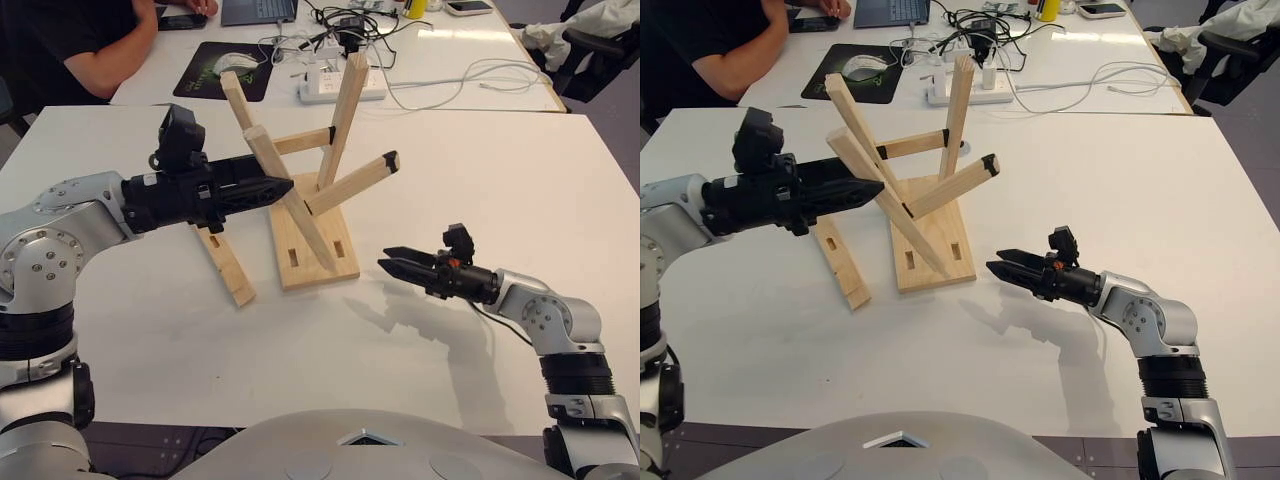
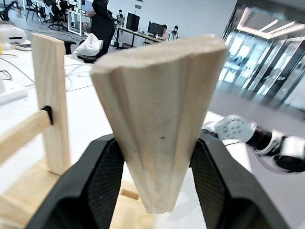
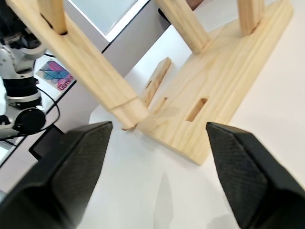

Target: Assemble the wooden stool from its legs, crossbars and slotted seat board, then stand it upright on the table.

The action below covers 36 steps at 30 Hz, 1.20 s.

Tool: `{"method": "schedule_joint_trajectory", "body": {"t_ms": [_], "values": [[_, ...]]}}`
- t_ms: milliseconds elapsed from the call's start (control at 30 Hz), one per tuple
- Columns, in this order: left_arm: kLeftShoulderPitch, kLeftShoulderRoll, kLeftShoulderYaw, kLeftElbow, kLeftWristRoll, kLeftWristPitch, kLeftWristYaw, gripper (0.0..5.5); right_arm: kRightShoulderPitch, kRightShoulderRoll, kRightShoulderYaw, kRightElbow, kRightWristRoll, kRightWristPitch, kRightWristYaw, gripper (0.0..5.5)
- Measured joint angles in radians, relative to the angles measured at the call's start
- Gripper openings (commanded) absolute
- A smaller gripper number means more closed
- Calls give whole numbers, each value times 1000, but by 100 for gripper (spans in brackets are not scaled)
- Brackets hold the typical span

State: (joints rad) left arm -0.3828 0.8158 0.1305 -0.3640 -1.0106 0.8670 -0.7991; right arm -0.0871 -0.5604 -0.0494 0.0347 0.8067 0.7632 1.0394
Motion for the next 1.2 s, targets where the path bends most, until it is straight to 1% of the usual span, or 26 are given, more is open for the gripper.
{"method": "schedule_joint_trajectory", "body": {"t_ms": [200, 267, 467, 700, 867, 1200], "values": [[13, 6, 58, 17, 91, -106, -36, 208, -1, 10, -9, 7, -13, -8, 0, 365], [46, 6, 68, 21, 114, -140, -53, 208, 0, 15, -13, 7, -13, -8, -1, 365], [152, 2, 45, 49, 216, -237, -137, 208, -2, 30, -13, 8, -14, -7, -1, 365], [163, 1, 2, 58, 285, -352, -215, 208, -4, 37, -12, 6, -14, 11, -1, 365], [161, 6, -15, 28, 299, -362, -223, 208, -9, 37, -12, 6, -14, 22, -1, 365], [162, 67, -36, -30, 304, -349, -270, 208, -20, 37, -12, -6, -14, 23, -1, 365]]}}
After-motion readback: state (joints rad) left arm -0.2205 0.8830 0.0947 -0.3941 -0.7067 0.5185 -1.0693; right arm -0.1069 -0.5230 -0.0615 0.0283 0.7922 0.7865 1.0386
